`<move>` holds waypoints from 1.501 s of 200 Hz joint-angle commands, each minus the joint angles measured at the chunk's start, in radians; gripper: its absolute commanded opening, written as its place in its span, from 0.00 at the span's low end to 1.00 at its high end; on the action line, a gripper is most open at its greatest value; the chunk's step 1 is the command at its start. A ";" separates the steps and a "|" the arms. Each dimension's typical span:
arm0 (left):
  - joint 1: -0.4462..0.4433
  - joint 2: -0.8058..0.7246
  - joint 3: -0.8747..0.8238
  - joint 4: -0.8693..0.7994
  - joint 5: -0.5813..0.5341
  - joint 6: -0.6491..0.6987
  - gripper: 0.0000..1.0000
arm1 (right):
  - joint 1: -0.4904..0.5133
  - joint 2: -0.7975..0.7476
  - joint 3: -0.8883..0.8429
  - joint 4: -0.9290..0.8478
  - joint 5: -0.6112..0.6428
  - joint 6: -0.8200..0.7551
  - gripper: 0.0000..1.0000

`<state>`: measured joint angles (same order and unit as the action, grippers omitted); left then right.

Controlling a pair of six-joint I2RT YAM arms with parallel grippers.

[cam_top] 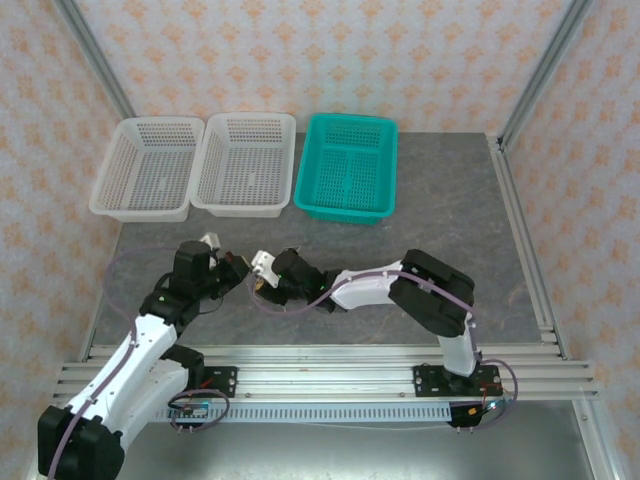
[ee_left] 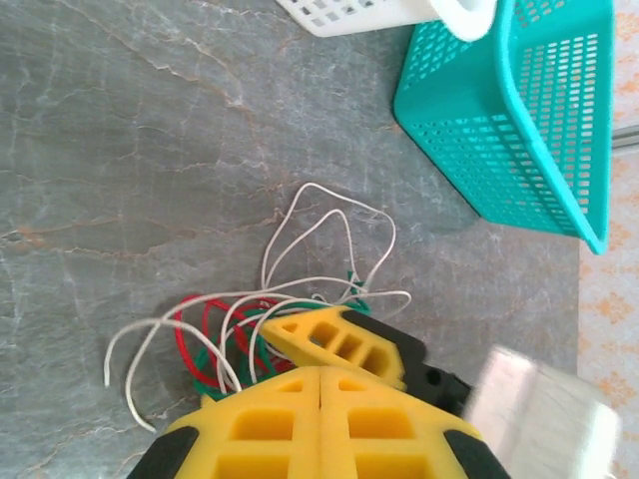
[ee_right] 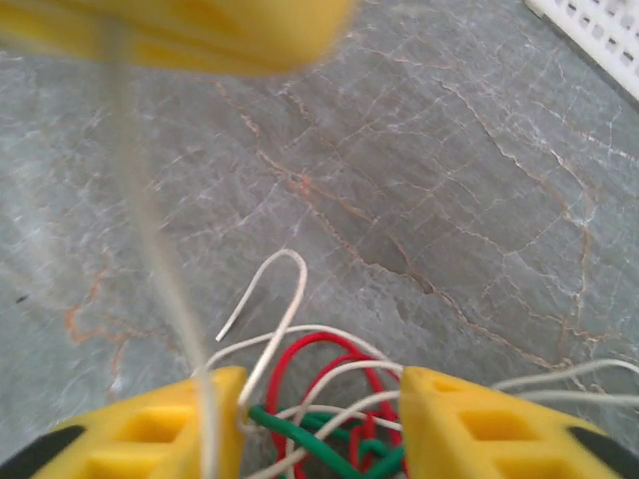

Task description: Untangle the cables

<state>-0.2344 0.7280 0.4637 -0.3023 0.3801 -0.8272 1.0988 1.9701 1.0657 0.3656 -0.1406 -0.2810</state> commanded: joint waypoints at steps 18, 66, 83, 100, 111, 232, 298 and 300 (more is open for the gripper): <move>0.039 0.011 0.180 0.033 -0.159 0.078 0.00 | -0.001 0.019 -0.068 -0.026 0.068 0.104 0.35; 0.231 0.194 0.524 0.006 -0.089 0.148 0.00 | -0.018 -0.031 -0.223 -0.009 0.100 0.259 0.36; 0.280 0.218 0.629 -0.030 -0.087 0.184 0.00 | -0.019 -0.039 -0.267 0.012 0.096 0.280 0.37; 0.319 0.210 0.678 -0.029 -0.088 0.193 0.00 | -0.019 -0.050 -0.294 0.028 0.104 0.287 0.37; 0.332 0.199 0.689 -0.024 -0.088 0.194 0.00 | -0.019 -0.059 -0.301 0.031 0.116 0.289 0.37; 0.218 0.157 0.512 -0.032 0.119 0.241 0.00 | -0.026 -0.374 -0.230 0.023 0.049 0.066 0.90; 0.218 0.135 0.565 -0.152 -0.035 0.240 0.00 | -0.081 -0.226 -0.128 0.138 0.102 0.059 0.80; 0.218 0.134 0.567 -0.162 -0.050 0.240 0.00 | -0.082 -0.221 -0.130 0.140 0.102 0.060 0.79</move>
<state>-0.0132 0.8856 0.9840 -0.3603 0.4618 -0.6003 1.0344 1.6814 0.9298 0.4667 -0.0704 -0.2104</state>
